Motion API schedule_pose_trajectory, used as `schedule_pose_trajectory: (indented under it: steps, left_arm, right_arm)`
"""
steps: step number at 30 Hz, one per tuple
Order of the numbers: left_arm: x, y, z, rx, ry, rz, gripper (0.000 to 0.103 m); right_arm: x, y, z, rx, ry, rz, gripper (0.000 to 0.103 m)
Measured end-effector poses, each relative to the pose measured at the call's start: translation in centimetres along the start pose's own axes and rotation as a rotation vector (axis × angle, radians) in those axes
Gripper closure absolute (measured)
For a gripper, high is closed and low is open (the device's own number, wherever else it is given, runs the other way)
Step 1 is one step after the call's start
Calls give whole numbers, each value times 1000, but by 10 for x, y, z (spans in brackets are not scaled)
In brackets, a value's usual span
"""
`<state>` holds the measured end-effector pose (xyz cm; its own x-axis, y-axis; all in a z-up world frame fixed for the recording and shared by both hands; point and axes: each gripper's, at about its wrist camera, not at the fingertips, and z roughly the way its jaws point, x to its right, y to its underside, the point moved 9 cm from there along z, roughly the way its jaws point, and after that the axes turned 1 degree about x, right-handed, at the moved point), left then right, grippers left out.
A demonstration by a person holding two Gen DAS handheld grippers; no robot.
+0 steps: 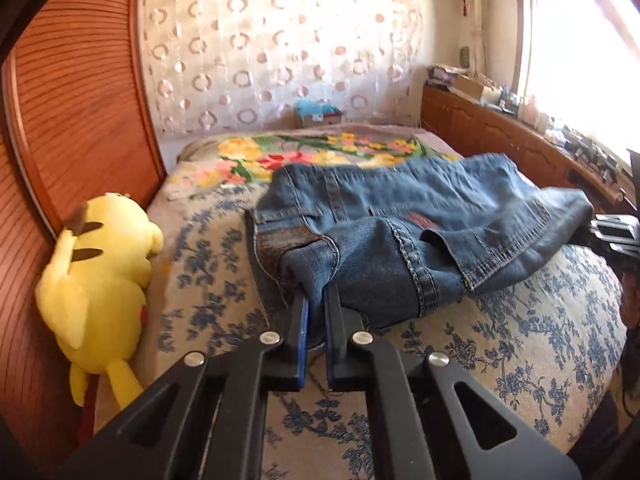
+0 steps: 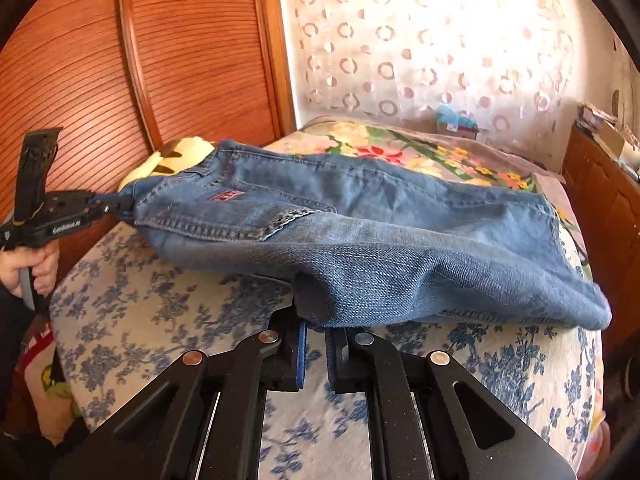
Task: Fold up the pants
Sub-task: 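Lift and fold the held leg over the jeans with both tools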
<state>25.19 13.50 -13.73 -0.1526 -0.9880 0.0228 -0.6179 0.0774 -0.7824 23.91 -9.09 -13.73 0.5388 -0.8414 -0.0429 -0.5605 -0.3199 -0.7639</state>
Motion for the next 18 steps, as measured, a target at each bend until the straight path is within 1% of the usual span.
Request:
schedule_pose_trajectory:
  steps: [5,11,15,18]
  left_arm:
    - [-8,7,-21,23,-28,-3,100]
    - [-17,23,-43,34,-43,-20,100]
    - [-20,35,-61,47,-66,-15,100]
    - [-26,49,-71,45,-68,-41,100]
  right_arm:
    - [-20,7,-19,18,-29,-5,98]
    - [-49,30,-34,18,-77,21,98]
    - [-68,38,-45,18,-103,20,98]
    - [-81,44,-52,13,-124,13,98]
